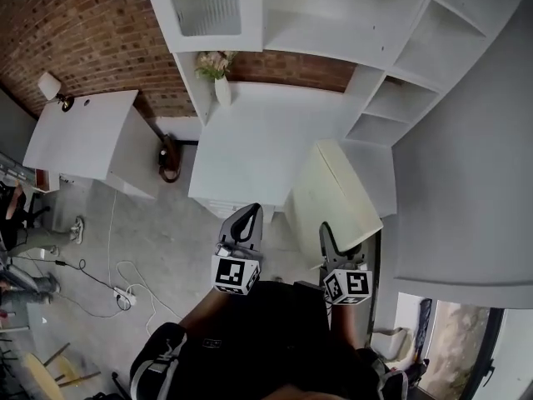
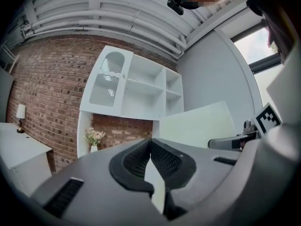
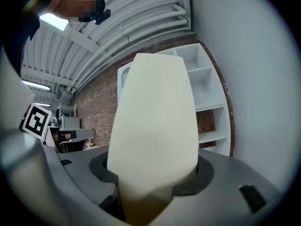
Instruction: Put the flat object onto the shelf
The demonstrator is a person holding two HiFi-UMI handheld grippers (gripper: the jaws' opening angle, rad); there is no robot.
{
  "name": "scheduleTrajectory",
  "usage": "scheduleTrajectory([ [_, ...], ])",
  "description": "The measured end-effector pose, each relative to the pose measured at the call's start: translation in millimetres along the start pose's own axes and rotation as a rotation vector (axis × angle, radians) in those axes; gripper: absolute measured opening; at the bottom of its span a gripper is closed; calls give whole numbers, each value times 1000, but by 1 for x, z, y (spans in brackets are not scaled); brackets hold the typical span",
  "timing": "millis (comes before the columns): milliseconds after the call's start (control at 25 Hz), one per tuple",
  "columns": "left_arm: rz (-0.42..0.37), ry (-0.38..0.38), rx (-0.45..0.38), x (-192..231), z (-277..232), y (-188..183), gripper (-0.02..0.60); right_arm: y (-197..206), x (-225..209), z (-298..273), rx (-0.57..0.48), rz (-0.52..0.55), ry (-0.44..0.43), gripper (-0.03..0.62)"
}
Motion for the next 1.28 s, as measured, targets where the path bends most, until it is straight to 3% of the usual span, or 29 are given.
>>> scheduleTrajectory([
  [360,15,-11,-1,34,-36,-13,11,-75,-8,-50,-92,256,-29,290],
  [480,12,-12,-9,38,-40,-17,11,-100,-9,-61,-105,438,-21,290],
  [600,14,-18,-14,42,-44,-18,11,-120,-12,-72,-5,632,12,290],
  [640,14,-18,-14,43,-45,-18,11,-129,-12,-77,-22,663,43,290],
  [760,20,-24,-14,47,-47,-17,11,-157,-10,-99,-221,791,146,288],
  [960,23,-31,-18,52,-54,-20,11,-179,-10,-145,-174,1202,255,288],
  [1280,28,-38,-19,59,-62,-19,11,-172,-23,-229,-40,1492,309,287],
])
Point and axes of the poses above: the fingertips, and each gripper's own axes: z backward along the fingers, x to its left, y out of its underside, the point moved 8 cm from there along z, backward along the fingers, and after that the axes turned 14 degrees about z, right-handed, at the moved point
